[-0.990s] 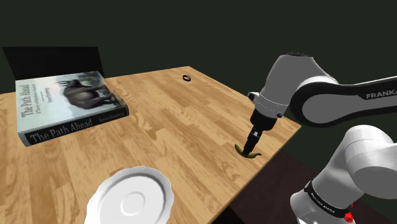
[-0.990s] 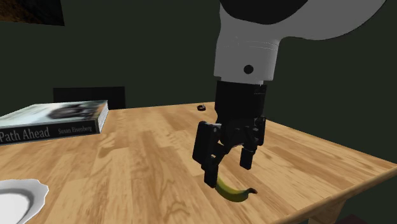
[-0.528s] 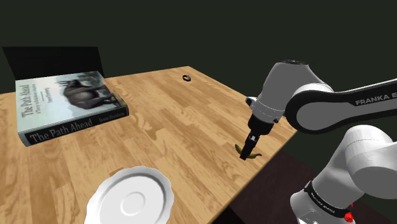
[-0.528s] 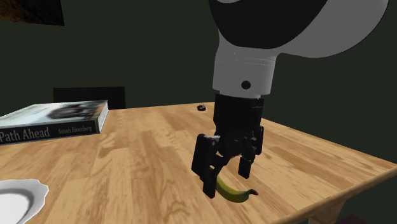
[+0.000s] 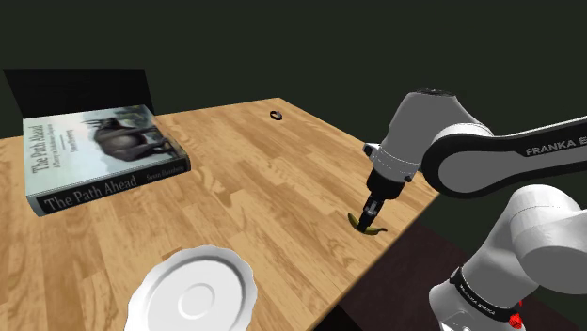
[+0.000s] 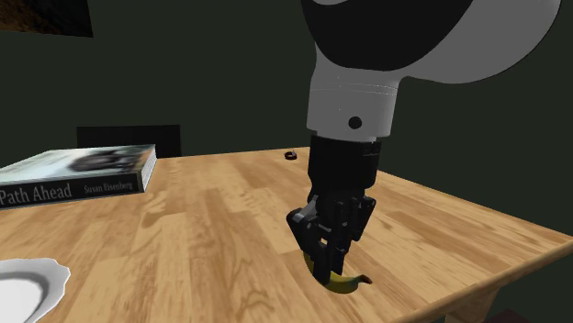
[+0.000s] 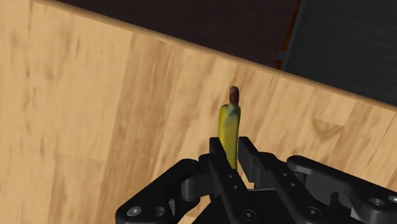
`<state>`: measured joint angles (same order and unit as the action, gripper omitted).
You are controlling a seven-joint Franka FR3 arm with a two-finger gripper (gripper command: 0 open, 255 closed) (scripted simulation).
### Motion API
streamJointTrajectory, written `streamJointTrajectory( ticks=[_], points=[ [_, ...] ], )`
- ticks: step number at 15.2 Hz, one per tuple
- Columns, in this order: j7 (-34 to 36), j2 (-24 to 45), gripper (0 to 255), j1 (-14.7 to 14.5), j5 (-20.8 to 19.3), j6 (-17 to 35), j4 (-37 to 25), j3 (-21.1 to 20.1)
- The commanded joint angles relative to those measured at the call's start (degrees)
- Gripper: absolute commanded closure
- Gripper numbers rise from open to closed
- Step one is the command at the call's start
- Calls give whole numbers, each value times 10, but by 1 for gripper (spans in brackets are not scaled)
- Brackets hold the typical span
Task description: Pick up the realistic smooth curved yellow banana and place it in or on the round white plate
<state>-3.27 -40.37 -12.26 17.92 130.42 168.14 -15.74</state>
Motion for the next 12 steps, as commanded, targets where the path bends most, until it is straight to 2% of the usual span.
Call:
streamJointTrajectory(
  ticks=[1,6,12],
  points=[
    [0,0,255,0,0,0,0,0],
    [0,0,255,0,0,0,0,0],
    [5,-36,255,5,-13,-65,-29,9]
  ],
)
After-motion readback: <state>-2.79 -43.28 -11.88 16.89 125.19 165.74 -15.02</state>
